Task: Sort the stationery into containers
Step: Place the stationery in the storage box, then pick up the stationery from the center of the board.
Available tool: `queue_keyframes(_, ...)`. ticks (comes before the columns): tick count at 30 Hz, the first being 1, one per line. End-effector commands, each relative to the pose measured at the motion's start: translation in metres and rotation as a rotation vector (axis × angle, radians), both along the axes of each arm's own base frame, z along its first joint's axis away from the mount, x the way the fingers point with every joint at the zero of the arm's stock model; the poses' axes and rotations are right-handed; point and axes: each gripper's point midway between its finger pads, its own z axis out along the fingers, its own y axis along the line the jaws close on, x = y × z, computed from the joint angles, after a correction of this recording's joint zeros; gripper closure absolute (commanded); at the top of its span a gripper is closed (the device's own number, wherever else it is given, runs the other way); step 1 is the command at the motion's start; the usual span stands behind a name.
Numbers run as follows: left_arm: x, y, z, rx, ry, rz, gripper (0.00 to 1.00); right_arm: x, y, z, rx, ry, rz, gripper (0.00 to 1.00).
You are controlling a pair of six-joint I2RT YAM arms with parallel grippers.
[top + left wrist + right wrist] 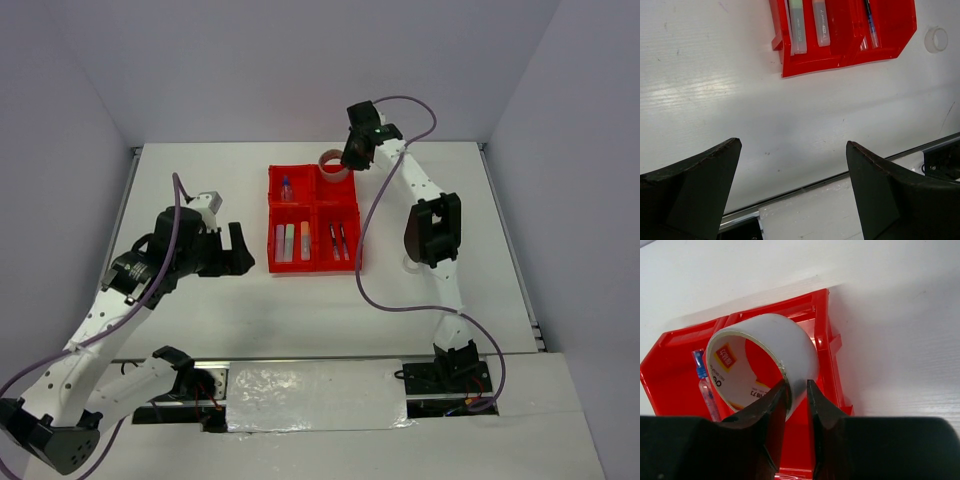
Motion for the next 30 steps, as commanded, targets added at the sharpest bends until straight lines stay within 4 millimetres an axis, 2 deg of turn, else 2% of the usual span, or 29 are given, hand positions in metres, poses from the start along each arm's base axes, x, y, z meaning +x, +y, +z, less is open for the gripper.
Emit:
queue_keyframes(1,0.005,0.002,0.003,0.017,-0.03,-0.009,0.01,0.0,0.01,0.016,0.001,-0.036,0.032,0.7)
queue_keyframes(3,0.006,0.001,0.002,0.023,-0.027,-0.015,0.01,-0.002,0.011,0.012,-0.006,-0.029,0.046,0.68)
queue_keyframes(4,0.007,0.001,0.002,0.025,-0.028,-0.015,0.01,-0.003,0.013,0.011,-0.005,-0.027,0.051,0.61)
queue_keyframes(6,0.009,0.0,0.003,0.032,-0.031,-0.021,0.01,-0.004,0.015,0.016,0.008,-0.031,0.061,0.53)
queue_keyframes(9,0.012,0.0,0.004,0.037,-0.032,-0.026,0.01,-0.002,0.018,0.046,0.029,-0.096,0.09,0.51)
queue_keyframes(12,0.014,-0.003,0.004,0.034,-0.033,-0.038,0.01,-0.002,0.012,0.081,0.048,-0.149,0.089,0.46)
queue_keyframes(13,0.015,-0.004,0.003,0.034,-0.029,-0.039,0.01,-0.008,0.008,0.098,0.054,-0.168,0.084,0.45)
queue_keyframes(14,0.016,-0.005,0.004,0.032,-0.03,-0.038,0.01,-0.01,0.0,0.106,0.059,-0.181,0.071,0.44)
queue_keyframes(15,0.017,-0.005,0.004,0.028,-0.032,-0.039,0.01,-0.014,-0.01,0.108,0.044,-0.181,0.047,0.42)
queue_keyframes(16,0.017,-0.006,0.004,0.025,-0.032,-0.039,0.01,-0.03,-0.023,0.108,0.031,-0.159,0.021,0.41)
queue_keyframes(17,0.018,-0.006,0.004,0.024,-0.033,-0.038,0.01,-0.04,-0.032,0.105,0.031,-0.135,-0.007,0.41)
queue_keyframes(18,0.018,-0.006,0.003,0.024,-0.035,-0.035,0.01,-0.048,-0.048,0.094,0.019,-0.104,-0.039,0.41)
queue_keyframes(19,0.019,-0.005,0.004,0.026,-0.037,-0.023,0.01,-0.078,-0.061,0.073,-0.008,-0.035,-0.054,0.41)
queue_keyframes(20,0.019,-0.004,0.003,0.026,-0.033,-0.017,0.01,-0.09,-0.072,0.066,-0.027,-0.024,-0.073,0.41)
queue_keyframes(21,0.018,-0.004,0.003,0.024,-0.023,-0.012,0.01,-0.109,-0.083,0.082,-0.037,-0.057,-0.089,0.41)
queue_keyframes(22,0.021,0.005,0.001,0.052,-0.021,0.046,0.0,-0.135,-0.098,0.04,-0.094,0.016,-0.108,0.42)
queue_keyframes(23,0.022,0.01,-0.001,0.066,-0.016,0.074,0.01,-0.148,-0.104,0.037,-0.103,0.013,-0.113,0.42)
queue_keyframes(24,0.02,0.015,-0.004,0.084,0.007,0.1,0.01,-0.166,-0.113,0.046,-0.102,-0.015,-0.125,0.42)
queue_keyframes(25,0.022,0.023,-0.008,0.114,0.023,0.146,0.01,-0.192,-0.131,0.015,-0.142,0.071,-0.168,0.43)
queue_keyframes(26,0.021,0.026,-0.011,0.13,0.04,0.163,0.01,-0.204,-0.141,0.008,-0.149,0.096,-0.195,0.44)
queue_keyframes(27,0.022,0.028,-0.016,0.144,0.059,0.176,0.01,-0.225,-0.156,-0.011,-0.158,0.15,-0.219,0.46)
queue_keyframes(29,0.023,0.028,-0.022,0.154,0.073,0.179,0.01,-0.247,-0.165,-0.033,-0.129,0.211,-0.246,0.48)
queue_keyframes(30,0.024,0.026,-0.028,0.154,0.091,0.174,0.01,-0.267,-0.17,-0.049,-0.124,0.248,-0.249,0.5)
